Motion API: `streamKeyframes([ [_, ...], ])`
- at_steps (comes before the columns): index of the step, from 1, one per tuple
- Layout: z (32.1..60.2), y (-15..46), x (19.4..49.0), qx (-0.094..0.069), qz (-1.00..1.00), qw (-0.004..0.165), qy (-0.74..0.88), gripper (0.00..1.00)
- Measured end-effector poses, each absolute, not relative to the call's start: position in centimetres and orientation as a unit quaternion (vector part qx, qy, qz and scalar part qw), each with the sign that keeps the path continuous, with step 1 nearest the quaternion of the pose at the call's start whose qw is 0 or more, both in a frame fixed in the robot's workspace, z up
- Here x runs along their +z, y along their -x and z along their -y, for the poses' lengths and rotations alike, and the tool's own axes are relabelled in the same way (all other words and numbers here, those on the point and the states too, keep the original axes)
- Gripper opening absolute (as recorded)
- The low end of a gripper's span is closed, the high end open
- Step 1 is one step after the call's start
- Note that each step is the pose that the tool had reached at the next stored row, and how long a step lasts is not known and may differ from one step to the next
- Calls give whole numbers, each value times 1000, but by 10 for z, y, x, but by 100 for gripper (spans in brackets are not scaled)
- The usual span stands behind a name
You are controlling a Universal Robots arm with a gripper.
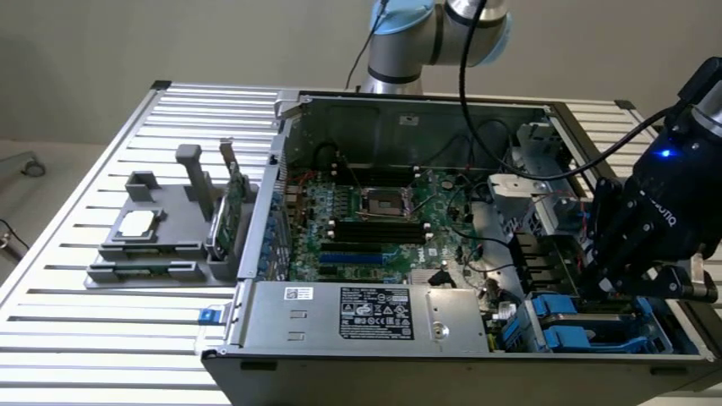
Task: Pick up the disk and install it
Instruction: 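Insert the second disk wire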
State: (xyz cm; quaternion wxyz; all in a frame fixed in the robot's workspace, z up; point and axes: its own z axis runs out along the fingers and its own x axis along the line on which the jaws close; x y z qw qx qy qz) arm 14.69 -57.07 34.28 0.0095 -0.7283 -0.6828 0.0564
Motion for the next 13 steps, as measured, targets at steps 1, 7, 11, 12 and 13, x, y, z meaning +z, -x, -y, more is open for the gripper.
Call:
streamKeyframes([
  [1, 571, -147, 343, 57, 683, 10, 728, 16],
  [7, 571, -149, 341, 58, 683, 11, 728, 16],
  [11, 571, -150, 340, 59, 683, 12, 728, 16],
  [12, 571, -151, 340, 59, 683, 13, 728, 16],
  [13, 571, -151, 340, 60, 683, 13, 728, 16],
])
